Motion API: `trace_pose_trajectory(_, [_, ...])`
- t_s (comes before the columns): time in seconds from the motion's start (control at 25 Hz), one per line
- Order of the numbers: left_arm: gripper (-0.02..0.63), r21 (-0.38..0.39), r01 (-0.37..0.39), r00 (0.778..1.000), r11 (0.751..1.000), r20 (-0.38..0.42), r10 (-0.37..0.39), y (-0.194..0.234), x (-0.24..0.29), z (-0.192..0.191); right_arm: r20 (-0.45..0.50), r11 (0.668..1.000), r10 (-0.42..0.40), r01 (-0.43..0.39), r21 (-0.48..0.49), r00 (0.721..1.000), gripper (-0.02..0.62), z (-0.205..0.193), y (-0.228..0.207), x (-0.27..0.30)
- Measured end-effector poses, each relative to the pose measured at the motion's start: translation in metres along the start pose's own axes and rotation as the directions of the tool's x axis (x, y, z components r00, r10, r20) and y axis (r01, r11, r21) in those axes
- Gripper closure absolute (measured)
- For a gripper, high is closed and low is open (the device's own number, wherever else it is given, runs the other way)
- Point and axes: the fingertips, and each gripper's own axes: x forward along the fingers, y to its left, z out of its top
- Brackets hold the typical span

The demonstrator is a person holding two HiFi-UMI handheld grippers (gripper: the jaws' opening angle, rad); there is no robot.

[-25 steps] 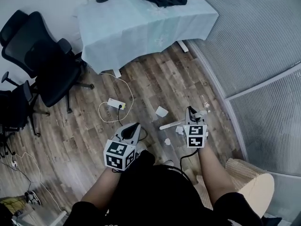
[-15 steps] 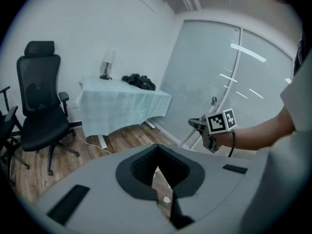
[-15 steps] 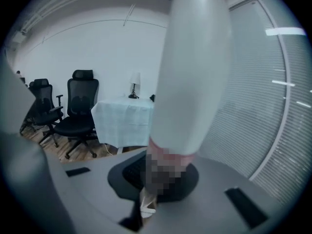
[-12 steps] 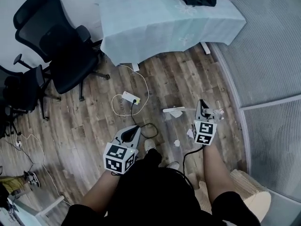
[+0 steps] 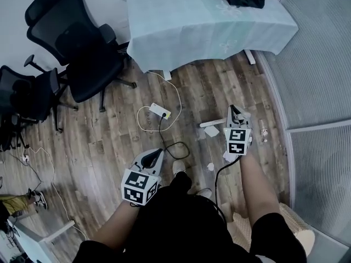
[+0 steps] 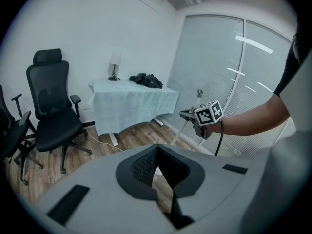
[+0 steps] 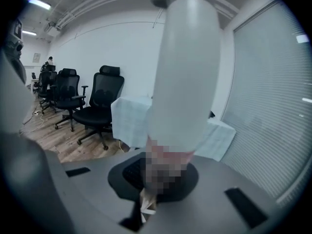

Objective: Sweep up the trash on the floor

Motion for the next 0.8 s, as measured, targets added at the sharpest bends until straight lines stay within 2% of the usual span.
trace_pose_trajectory(0.08, [0.612,-0.002,0.002,1.0,1.0,-0.002,-0.002,-0.001,-0.001,-0.003,-0.048,1.0,-0.017,0.017,0.009,0.999,0.574,-0.02,0.0,-0.007])
trace_pose_trajectory(0.32, [0.612,0.018,0.042,0.999,0.999,0.002,-0.042,-0.017,0.004,0.0,-0.099,0.997,-0.067,0.071,0.04,0.993,0.574,-0.052,0.002,-0.053])
trace_pose_trajectory(0.56, [0.612,0.066,0.112,0.994,0.991,0.001,-0.113,-0.053,0.017,0.008,-0.134,0.995,-0.087,0.092,0.029,0.987,0.574,-0.085,0.011,-0.109])
trace_pose_trajectory(0.8, [0.612,0.119,0.184,0.983,0.976,-0.019,-0.183,-0.096,0.025,0.005,-0.17,0.985,-0.135,0.152,0.085,0.976,0.574,-0.116,-0.014,-0.157])
